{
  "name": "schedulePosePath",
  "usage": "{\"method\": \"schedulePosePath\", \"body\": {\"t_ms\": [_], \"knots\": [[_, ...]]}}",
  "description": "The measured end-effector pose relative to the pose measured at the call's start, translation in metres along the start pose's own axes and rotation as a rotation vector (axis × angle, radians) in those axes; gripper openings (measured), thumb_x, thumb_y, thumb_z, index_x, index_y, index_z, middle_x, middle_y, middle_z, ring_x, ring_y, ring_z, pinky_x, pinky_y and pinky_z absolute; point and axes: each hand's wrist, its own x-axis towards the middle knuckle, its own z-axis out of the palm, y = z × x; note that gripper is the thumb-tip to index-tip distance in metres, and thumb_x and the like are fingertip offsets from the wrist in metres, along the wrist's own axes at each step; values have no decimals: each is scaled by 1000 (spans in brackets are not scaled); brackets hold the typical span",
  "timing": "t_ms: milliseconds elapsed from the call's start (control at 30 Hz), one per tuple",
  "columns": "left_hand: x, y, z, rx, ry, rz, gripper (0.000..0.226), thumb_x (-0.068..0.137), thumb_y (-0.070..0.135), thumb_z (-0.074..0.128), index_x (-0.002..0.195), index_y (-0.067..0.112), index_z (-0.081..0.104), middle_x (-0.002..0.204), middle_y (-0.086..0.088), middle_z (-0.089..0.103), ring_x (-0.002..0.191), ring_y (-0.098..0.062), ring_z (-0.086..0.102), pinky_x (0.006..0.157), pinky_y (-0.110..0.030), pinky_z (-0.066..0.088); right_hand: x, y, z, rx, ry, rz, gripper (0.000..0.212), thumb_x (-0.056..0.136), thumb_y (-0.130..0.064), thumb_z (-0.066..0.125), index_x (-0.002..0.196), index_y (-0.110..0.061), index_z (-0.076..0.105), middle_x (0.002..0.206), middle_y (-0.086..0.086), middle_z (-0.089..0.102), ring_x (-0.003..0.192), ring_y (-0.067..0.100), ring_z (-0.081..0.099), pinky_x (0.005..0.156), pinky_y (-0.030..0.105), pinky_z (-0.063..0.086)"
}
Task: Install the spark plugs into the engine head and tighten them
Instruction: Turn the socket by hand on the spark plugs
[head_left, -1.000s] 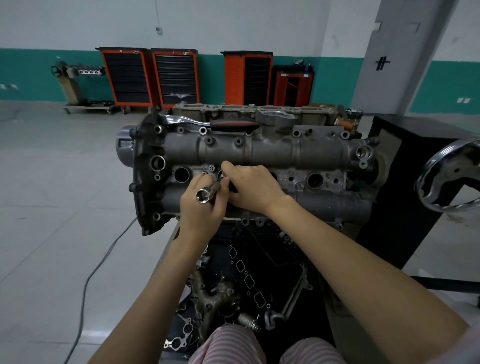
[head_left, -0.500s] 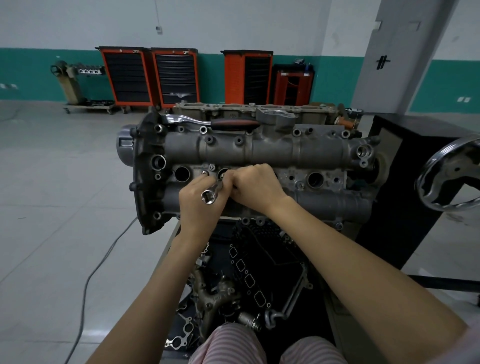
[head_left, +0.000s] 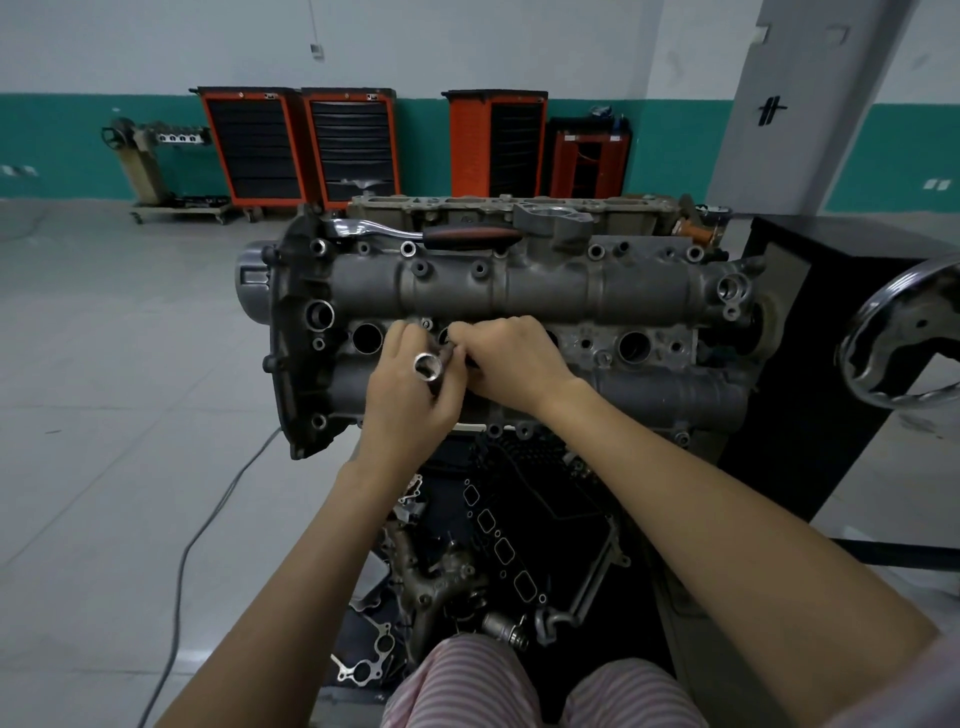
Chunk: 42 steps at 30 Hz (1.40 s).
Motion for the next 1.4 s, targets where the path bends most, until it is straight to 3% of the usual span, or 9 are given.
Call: {"method": "schedulePosePath", "body": {"t_ms": [167,267,367,567,700,833,1067,1300,1400], "knots": [[7,-6,-3,27,-5,18,42,82,33,60,61,-1,46,65,-7,42,59,-12,34,56,-16,30,-1,-2,-1,-1,46,66,10,67,-8,66,61,-4,59,52,13,60,43,32,56,45,25,28],[11,-12,-2,84,24,50,47,80,25,70,51,-3,45,56,-12,42,55,-18,35,50,-21,28,-1,-2,1,-3,40,98,12,73,-11,62,63,-4,61,57,15,63,49,36,59,49,27,29],[13,-14,0,79,28,98,44,79,16,70,49,-1,43,55,-13,40,54,-19,34,48,-23,29,-1,-2,2,17,59,79,18,74,-15,56,60,-4,58,54,16,62,46,36,58,47,27,30],[11,-14,-1,36,7,90,47,85,26,60,52,-4,44,55,-15,43,52,-18,36,48,-31,32,0,-3,2,-3,58,51,35,77,-26,36,59,-4,57,51,15,60,42,35,55,45,25,29],[11,-10,-3,55,-25,29,46,84,24,65,53,-5,46,55,-15,47,49,-27,44,49,-36,34,-1,-2,0,12,4,77,22,78,-18,49,64,-3,58,58,18,62,49,37,58,48,28,28],[10,-7,-2,62,-38,17,44,84,21,66,52,-1,44,54,-13,45,49,-23,40,49,-29,29,-2,-5,-3,44,13,96,24,74,-19,45,62,-3,57,54,18,60,44,36,55,47,27,29],[11,-11,-3,-33,4,54,53,83,32,60,46,3,37,44,-8,37,43,-22,35,45,-34,30,-1,-2,0,2,-77,100,24,80,-23,48,70,-4,58,65,17,64,58,38,59,51,30,27],[5,-9,4,-36,30,-66,58,81,44,55,45,2,42,41,-6,37,42,-24,38,46,-31,26,0,0,1,-26,-141,112,17,84,-22,52,76,-8,57,70,13,65,64,35,59,53,29,26],[10,-4,6,-52,43,-147,51,79,45,55,46,17,29,42,1,29,44,-23,33,47,-36,29,1,3,4,-49,-156,122,19,84,-26,50,82,-10,60,78,10,67,73,34,60,55,29,28]]}}
